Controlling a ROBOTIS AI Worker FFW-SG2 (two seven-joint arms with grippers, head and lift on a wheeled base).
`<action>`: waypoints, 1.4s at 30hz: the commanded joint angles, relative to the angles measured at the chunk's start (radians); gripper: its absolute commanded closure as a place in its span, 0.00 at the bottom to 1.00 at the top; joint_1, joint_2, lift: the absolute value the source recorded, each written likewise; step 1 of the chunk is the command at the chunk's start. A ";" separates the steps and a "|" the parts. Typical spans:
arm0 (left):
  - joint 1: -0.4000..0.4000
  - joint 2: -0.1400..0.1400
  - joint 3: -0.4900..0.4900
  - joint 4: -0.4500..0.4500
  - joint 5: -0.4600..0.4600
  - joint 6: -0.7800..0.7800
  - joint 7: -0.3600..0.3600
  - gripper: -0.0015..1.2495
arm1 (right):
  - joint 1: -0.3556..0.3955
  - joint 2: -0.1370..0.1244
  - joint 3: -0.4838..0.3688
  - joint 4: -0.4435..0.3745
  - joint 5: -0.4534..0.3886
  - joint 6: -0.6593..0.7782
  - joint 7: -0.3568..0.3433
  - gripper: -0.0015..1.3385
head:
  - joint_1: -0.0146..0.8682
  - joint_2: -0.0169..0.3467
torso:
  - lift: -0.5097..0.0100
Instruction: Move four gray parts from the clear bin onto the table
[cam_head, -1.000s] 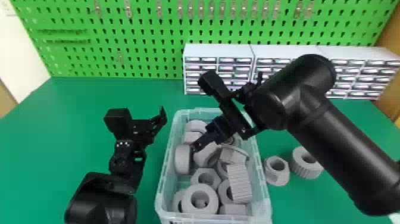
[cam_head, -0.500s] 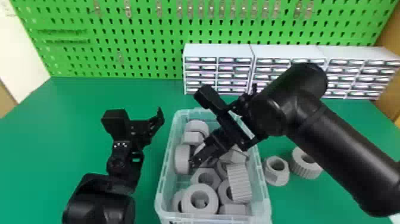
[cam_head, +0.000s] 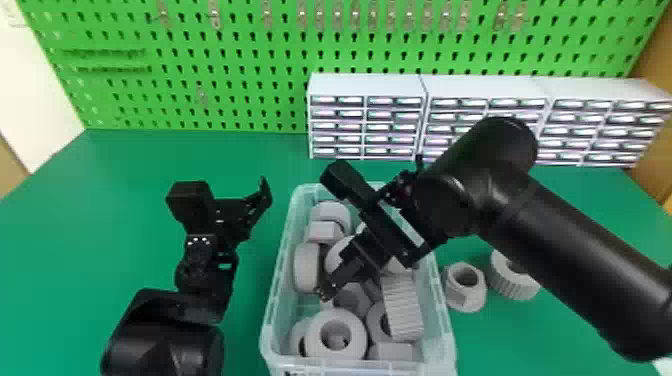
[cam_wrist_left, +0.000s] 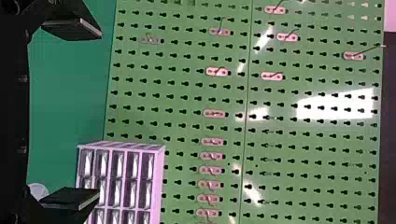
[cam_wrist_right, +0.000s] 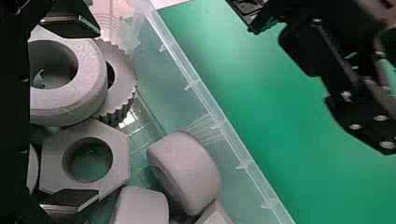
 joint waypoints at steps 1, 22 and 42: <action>-0.002 0.002 0.007 0.000 -0.003 0.000 0.000 0.08 | -0.015 -0.015 0.036 0.010 -0.033 -0.009 0.000 0.07 | 0.80 0.24 | 0.88; -0.003 0.002 0.013 0.000 -0.007 0.000 0.000 0.08 | -0.027 -0.052 0.085 0.016 -0.093 0.011 0.000 0.07 | 0.80 0.24 | 0.88; -0.020 0.003 0.011 -0.008 -0.015 -0.014 0.000 0.08 | -0.041 -0.044 0.141 0.076 -0.093 0.020 0.000 0.08 | 0.80 0.24 | 0.88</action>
